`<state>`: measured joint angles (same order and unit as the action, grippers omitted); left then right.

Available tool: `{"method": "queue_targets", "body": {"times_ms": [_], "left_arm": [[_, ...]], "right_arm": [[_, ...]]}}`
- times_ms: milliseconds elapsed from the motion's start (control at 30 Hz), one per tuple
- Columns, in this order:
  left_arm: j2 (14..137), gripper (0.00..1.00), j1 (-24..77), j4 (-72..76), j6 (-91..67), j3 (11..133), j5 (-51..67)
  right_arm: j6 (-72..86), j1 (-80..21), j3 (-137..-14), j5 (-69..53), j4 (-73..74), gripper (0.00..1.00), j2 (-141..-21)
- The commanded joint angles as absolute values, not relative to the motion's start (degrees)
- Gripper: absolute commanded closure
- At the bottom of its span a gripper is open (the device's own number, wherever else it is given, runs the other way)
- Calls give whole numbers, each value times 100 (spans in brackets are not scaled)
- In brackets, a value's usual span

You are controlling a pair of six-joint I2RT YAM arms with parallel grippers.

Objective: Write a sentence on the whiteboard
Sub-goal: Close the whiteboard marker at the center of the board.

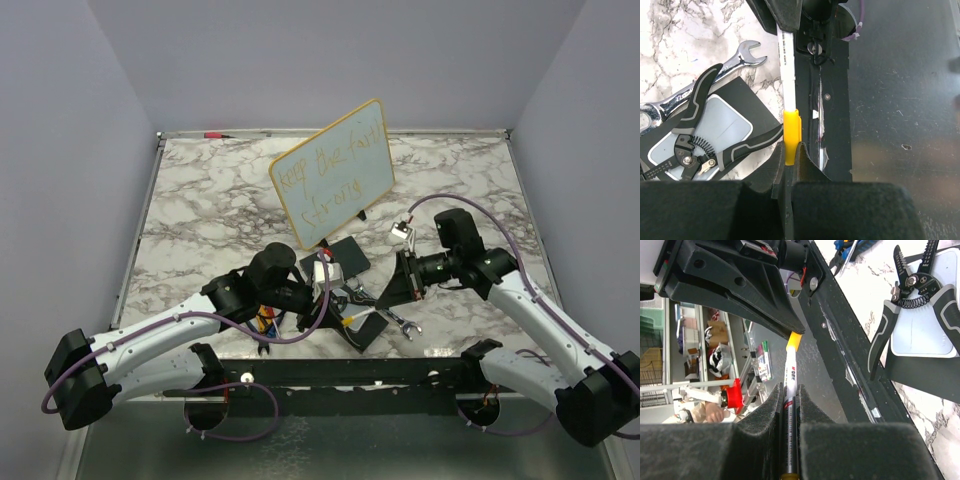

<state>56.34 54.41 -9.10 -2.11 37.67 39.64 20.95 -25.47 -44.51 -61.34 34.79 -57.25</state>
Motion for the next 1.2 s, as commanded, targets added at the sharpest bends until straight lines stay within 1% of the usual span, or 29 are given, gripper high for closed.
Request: {"method": "queue_targets", "body": {"times_ms": [0,167,533,767,1167], "left_arm": [[5651,100,5492,-828,-155,3740,3976],[5582,100,5493,-834,-168,3746,3649],[5555,100,5493,-831,-205,3767,3175],[5514,100,5493,-830,-220,3758,2963],[5158,100,5498,-684,-305,3667,2553]], "right_arm": [[2104,-2686,-4403,-6155,3375,94,-5852],[2234,-2824,-4362,-6099,3159,94,-5912],[2395,-3372,-4356,-5512,2957,95,-6157],[2762,-3794,-4195,-5480,2320,95,-6324],[3373,-4213,-3887,-5482,1410,95,-6401]]}}
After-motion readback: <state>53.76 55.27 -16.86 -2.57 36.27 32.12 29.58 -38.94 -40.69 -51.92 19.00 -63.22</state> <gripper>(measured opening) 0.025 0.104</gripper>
